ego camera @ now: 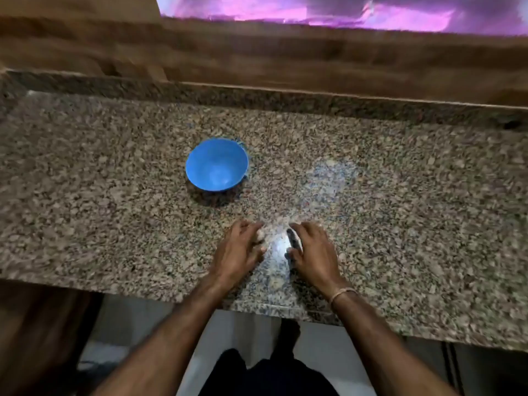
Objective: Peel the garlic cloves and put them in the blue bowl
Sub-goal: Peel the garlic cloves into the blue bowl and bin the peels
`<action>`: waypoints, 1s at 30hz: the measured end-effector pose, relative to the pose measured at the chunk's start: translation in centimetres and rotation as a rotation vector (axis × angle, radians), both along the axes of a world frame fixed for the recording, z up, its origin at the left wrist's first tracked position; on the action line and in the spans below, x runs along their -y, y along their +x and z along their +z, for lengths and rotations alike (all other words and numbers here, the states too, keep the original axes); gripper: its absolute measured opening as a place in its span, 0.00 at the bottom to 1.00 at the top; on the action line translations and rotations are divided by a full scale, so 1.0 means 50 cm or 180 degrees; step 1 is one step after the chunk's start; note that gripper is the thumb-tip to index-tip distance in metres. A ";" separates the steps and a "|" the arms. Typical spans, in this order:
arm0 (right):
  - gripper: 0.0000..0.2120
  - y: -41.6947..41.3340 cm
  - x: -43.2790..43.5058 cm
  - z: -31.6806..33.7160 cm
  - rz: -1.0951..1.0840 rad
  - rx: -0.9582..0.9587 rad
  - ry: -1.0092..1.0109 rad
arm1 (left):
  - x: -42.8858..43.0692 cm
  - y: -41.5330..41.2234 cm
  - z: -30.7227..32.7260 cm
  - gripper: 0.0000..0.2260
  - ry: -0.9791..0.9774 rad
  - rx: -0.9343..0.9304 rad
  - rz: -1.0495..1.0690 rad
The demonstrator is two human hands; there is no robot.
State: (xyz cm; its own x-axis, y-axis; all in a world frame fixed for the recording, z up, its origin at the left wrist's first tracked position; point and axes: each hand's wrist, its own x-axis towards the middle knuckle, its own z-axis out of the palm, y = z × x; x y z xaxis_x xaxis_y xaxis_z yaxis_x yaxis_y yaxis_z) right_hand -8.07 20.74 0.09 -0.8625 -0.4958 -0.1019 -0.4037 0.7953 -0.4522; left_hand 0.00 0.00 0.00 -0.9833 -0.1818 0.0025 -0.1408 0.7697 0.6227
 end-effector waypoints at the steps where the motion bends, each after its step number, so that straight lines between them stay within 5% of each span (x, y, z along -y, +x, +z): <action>1: 0.28 -0.005 0.008 -0.007 0.0085 -0.0055 0.0166 | -0.002 -0.011 -0.011 0.22 -0.0037 0.0025 -0.0018; 8: 0.27 0.001 0.023 -0.019 -0.0011 -0.0245 0.0444 | -0.008 -0.048 0.005 0.11 0.0625 -0.0051 0.0530; 11: 0.26 0.004 0.028 -0.011 -0.0168 -0.0056 0.0261 | -0.005 -0.051 0.010 0.09 0.2456 0.0342 0.1453; 14: 0.21 0.016 0.062 0.033 -0.0694 0.0885 -0.1008 | 0.002 -0.038 0.021 0.12 0.4610 0.0652 0.2009; 17: 0.17 0.038 0.111 0.091 -0.1056 0.1625 -0.2036 | 0.006 -0.029 0.048 0.15 0.5562 0.0722 0.1996; 24: 0.13 0.066 0.164 0.135 -0.1464 0.1548 -0.2671 | 0.017 -0.023 0.102 0.16 0.6001 0.0936 0.1620; 30: 0.12 0.047 0.146 0.156 -0.1262 0.1321 -0.2638 | 0.020 -0.042 0.141 0.15 0.5532 0.0889 0.1342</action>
